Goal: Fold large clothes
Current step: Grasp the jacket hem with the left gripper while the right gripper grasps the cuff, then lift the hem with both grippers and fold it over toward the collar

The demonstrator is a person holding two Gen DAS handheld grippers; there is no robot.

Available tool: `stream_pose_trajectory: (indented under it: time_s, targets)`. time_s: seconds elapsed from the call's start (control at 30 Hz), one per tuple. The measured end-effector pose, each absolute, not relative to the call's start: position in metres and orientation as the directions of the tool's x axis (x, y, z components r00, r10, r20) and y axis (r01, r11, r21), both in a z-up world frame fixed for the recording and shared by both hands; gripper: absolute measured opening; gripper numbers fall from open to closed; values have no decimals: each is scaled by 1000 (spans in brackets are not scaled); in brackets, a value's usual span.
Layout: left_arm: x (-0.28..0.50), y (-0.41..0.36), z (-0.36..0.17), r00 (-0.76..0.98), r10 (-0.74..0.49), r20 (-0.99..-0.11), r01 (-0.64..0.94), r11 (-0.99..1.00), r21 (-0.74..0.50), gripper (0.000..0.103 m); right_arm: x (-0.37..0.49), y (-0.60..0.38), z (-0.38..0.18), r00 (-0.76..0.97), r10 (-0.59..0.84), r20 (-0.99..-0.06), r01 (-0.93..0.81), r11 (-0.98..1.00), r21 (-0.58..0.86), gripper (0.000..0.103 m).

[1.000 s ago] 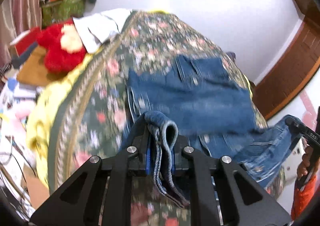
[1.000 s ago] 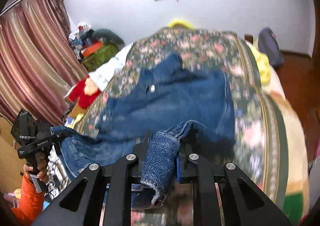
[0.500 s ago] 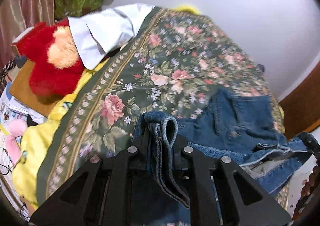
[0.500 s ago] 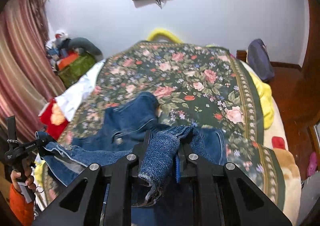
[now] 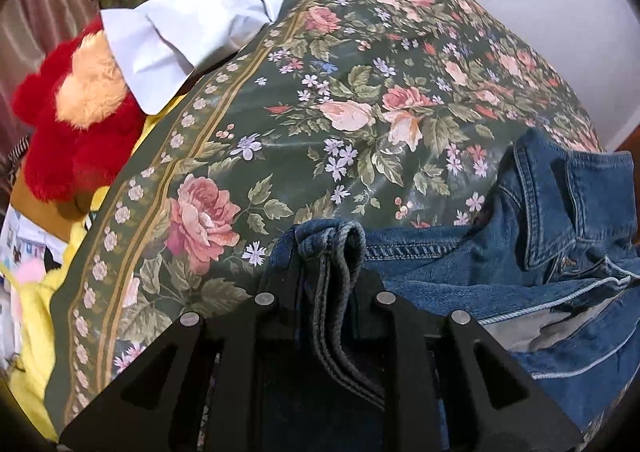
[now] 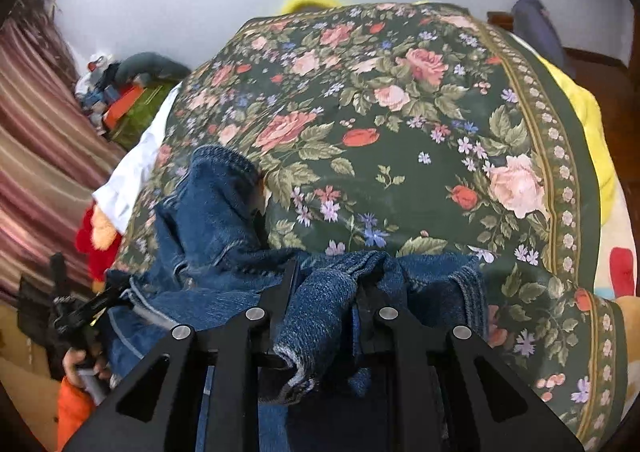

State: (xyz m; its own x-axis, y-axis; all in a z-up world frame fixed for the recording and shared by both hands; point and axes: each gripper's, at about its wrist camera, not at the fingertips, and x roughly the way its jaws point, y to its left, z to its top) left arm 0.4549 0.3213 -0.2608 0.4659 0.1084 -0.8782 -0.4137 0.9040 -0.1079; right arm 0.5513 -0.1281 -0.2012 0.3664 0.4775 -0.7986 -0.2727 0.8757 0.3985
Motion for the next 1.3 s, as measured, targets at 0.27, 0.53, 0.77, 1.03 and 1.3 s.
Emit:
stream_pose_trajectory:
  time_s: [0.27,0.53,0.77,1.03,1.3]
  targets:
    - [456,330,-262,405,91,-910,-439,892,-106,21,527,-146,-163,398,425,-813,-311,896,316,18]
    - [439,319,-218,431,176,-885,-392,920,-8,60,500,-224,-107,538,268,-799,-185,963,199,19]
    - [401,291,-170,508,189,-840,-281,959,46,70,441,-196,-108,500,303,-811,-341,930,137,19]
    - [374,220,-193,513,69,-856,-80,996,32,79,397,-117,-152,371,383,-846,-512,845,157,19]
    - [410,191,-264,424,71,-903,-42,997,59,80,393,-44,-212,302,337,-892,-584,805,106,19]
